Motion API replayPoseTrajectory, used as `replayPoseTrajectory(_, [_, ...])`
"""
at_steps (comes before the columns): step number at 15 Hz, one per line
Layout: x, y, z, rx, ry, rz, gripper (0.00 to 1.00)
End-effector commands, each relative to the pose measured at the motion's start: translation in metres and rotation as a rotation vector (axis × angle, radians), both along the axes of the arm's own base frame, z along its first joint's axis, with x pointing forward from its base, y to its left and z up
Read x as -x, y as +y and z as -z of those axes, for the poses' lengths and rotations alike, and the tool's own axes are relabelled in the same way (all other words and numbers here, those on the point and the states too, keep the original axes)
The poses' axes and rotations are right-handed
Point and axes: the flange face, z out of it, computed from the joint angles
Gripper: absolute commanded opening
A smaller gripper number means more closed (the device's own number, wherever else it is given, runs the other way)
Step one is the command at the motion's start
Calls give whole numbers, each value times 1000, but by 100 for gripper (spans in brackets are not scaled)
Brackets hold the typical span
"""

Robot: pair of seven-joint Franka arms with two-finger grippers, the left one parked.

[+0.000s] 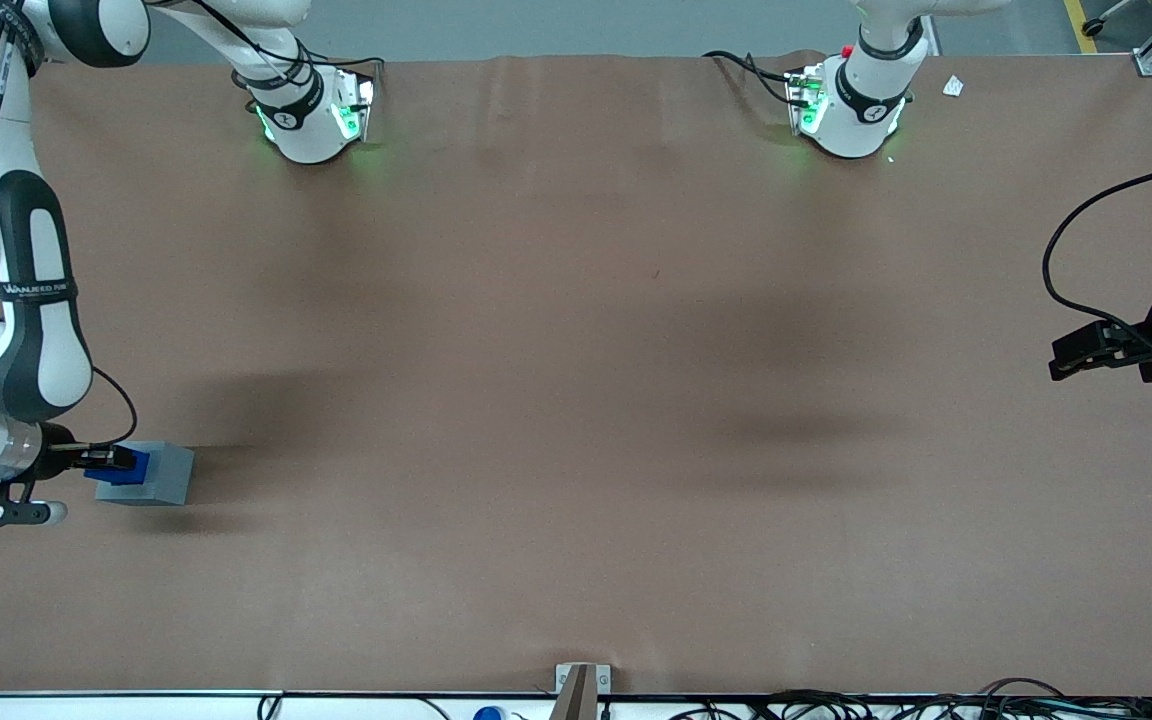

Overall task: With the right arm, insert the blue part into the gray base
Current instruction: 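Lower the blue block into the gray base and open the right gripper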

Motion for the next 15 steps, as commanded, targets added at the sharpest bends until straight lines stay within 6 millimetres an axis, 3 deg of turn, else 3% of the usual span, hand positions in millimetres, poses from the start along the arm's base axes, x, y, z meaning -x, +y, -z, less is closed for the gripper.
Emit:
replayPoseTrajectory(1, [2,0,-2,-23,-7,-22,68])
replayPoseTrajectory(2, [1,1,-3,-22,-10,-22,100])
replayPoseTrajectory(6, [-2,2,-7,-18,-18,-24,100])
replayPoseTrajectory(11, [-9,10,-34,-16,-35,-41,100])
replayPoseTrajectory(13, [-12,19,-58,-34,-6,-45,100])
replayPoseTrajectory(15, [-8,28,-100,-41,-6,-51,100])
